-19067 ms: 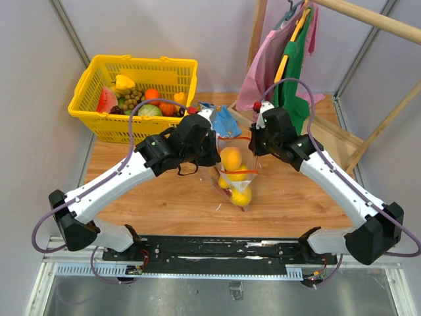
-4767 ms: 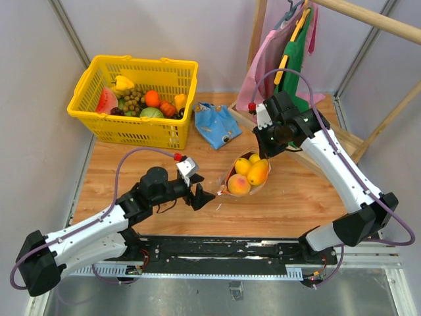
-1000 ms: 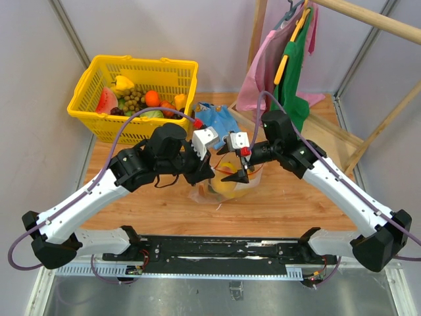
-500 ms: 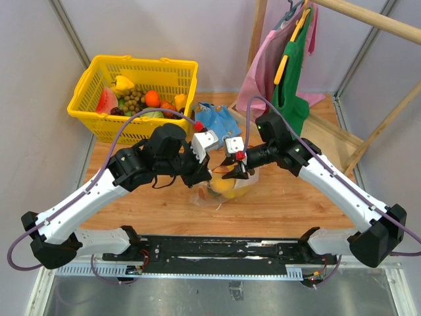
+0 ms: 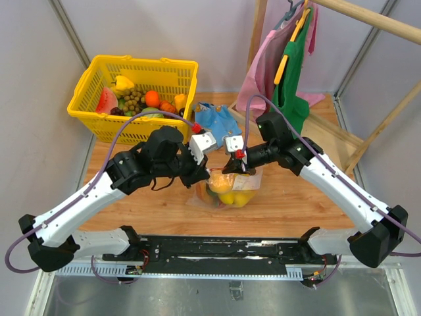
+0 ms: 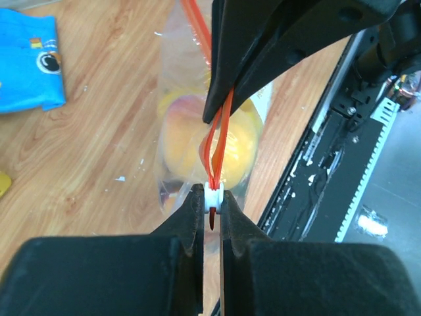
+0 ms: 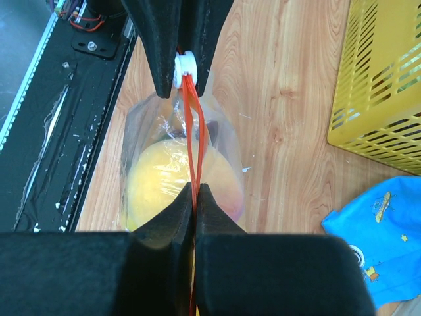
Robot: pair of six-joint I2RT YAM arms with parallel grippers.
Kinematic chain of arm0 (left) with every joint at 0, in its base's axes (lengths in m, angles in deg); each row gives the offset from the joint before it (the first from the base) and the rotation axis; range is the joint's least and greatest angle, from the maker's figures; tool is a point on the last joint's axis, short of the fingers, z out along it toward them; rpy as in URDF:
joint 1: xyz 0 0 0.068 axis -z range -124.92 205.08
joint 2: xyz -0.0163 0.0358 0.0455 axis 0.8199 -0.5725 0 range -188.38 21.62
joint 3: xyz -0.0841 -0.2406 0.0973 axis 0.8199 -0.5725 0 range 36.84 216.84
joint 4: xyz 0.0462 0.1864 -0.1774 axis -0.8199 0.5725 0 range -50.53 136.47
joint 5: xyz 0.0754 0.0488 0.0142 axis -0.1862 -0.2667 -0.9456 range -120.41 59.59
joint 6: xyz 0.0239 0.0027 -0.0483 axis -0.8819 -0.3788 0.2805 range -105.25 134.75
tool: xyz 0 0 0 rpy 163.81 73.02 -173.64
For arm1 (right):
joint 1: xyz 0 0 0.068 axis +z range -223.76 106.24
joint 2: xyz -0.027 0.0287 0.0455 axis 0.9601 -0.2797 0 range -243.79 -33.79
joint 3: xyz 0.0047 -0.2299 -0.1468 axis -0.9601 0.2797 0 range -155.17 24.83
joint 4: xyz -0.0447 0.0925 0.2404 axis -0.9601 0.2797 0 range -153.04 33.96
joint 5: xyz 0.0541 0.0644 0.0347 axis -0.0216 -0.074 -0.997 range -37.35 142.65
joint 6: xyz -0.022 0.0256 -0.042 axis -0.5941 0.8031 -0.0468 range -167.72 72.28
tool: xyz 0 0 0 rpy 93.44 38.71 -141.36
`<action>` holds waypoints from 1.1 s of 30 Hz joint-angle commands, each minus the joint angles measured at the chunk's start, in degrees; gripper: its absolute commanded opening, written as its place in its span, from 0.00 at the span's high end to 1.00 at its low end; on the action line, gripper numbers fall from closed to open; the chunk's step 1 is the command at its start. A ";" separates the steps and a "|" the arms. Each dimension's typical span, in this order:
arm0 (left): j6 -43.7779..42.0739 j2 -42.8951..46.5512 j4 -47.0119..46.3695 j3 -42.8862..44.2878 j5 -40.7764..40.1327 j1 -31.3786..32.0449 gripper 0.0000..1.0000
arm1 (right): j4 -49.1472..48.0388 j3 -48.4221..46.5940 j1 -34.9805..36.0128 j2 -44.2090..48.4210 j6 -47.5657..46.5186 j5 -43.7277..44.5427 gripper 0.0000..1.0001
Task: Place the food in the zip-top bag and seal the zipper
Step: Zip the zipper food storage bag at the center of the board.
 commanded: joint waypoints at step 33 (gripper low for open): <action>0.16 17.79 -52.96 -38.31 -6.14 -0.11 0.73 | -9.27 5.57 0.87 6.29 10.71 1.81 0.99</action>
